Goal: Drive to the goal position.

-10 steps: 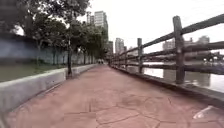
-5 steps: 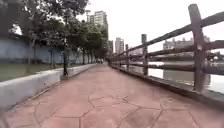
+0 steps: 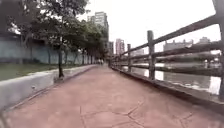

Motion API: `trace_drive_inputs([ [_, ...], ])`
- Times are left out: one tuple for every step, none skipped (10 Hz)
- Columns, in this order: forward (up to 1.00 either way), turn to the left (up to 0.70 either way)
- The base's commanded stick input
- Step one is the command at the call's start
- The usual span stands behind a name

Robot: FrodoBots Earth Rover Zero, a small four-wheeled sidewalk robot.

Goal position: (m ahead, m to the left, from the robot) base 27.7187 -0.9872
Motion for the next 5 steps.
trace_drive_inputs([
  [0.99,0.05],
  [0.99,0.29],
  [1.00,0.40],
  [1.00,0.33],
  [1.00,0.07],
])
